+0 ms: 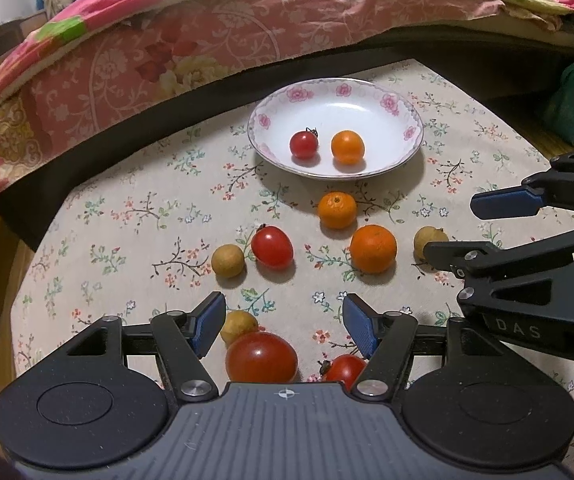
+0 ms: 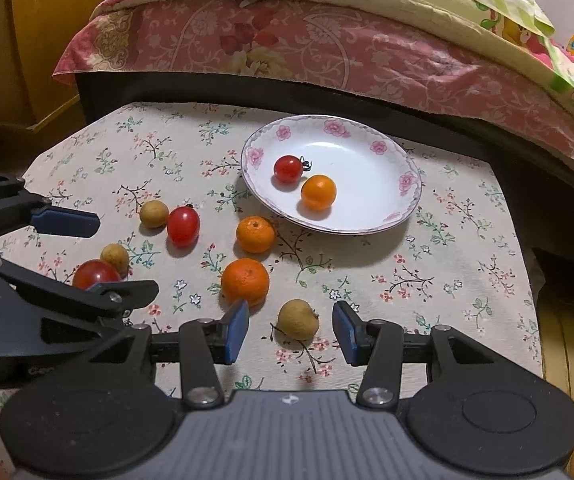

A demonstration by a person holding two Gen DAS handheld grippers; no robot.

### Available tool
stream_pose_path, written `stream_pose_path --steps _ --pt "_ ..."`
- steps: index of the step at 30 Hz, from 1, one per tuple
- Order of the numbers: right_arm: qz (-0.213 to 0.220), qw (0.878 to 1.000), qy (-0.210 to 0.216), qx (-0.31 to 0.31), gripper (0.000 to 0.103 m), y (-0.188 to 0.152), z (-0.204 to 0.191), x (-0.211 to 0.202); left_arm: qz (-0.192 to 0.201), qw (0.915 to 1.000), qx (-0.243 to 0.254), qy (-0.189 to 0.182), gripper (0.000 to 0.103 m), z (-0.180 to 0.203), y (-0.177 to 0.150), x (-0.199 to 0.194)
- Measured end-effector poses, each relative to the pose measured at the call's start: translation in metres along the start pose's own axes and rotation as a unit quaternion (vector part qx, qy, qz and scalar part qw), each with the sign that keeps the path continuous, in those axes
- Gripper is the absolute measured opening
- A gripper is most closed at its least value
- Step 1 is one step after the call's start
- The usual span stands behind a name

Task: Organize fruits
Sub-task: 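Move both grippers back toward the remaining fruits on the cloth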

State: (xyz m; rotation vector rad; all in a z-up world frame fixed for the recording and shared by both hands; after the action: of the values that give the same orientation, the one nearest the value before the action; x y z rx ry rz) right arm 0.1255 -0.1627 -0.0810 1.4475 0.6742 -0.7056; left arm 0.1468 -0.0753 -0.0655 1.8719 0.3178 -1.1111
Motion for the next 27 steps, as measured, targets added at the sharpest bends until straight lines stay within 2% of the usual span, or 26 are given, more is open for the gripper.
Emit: stream_pose_path --steps 15,27 --pt "-0.006 1.000 0.008 -0.012 0.046 -0.002 -0.008 0.004 -0.003 1.0000 0.003 -0.002 0.072 -0.003 -0.008 -0.002" --pt "-0.022 0.994 0.103 -0.036 0.046 -0.022 -0.038 0.001 -0.024 0.9997 -0.003 0.003 0.073 -0.030 -0.048 -0.008"
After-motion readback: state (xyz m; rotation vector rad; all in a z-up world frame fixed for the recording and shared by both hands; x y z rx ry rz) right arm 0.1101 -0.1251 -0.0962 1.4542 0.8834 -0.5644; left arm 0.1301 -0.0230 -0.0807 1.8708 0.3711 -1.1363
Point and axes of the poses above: each gripper's, at about its wrist camera, not at the fingertips, and x roughly the way its jaws point, z to its right, y to its top, the point moved 8 cm from there along x, roughly the way its jaws point, and after that the axes turned 6 degrees about x, right-handed, at the moved point
